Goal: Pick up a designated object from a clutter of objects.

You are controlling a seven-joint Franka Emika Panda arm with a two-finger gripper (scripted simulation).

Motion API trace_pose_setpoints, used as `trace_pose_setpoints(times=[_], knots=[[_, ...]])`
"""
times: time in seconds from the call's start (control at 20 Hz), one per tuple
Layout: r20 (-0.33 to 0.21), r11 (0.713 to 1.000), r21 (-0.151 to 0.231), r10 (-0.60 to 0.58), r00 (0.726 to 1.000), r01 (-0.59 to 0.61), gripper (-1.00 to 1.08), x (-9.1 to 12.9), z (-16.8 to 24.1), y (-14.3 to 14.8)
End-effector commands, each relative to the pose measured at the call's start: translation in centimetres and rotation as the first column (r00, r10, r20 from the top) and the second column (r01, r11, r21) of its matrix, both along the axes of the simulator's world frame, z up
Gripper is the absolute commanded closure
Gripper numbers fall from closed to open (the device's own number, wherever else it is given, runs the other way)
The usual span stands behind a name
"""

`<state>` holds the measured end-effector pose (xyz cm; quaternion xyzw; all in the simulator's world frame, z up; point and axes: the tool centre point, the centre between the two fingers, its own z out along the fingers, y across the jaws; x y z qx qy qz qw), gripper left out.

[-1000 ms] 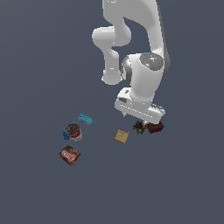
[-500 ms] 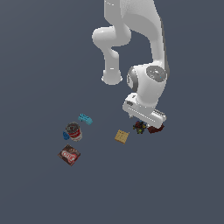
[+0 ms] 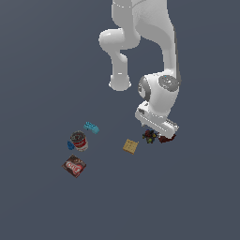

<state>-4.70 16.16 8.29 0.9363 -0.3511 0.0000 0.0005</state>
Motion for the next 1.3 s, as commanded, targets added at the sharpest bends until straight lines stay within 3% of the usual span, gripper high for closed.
trace_pose_setpoints(times=[0.0, 1.1, 1.15, 1.25], knots=[[0.000, 1.000, 0.001, -0.010, 1.000, 0.010, -0.92, -0.2, -0.3, 0.2], [0.000, 1.000, 0.001, -0.012, 1.000, 0.012, -0.92, -0.2, -5.3, 0.2], [0.000, 1.000, 0.001, -0.012, 1.000, 0.012, 1.08, -0.2, -5.3, 0.2], [0.000, 1.000, 0.001, -0.012, 1.000, 0.012, 1.08, -0.2, -5.3, 0.2]])
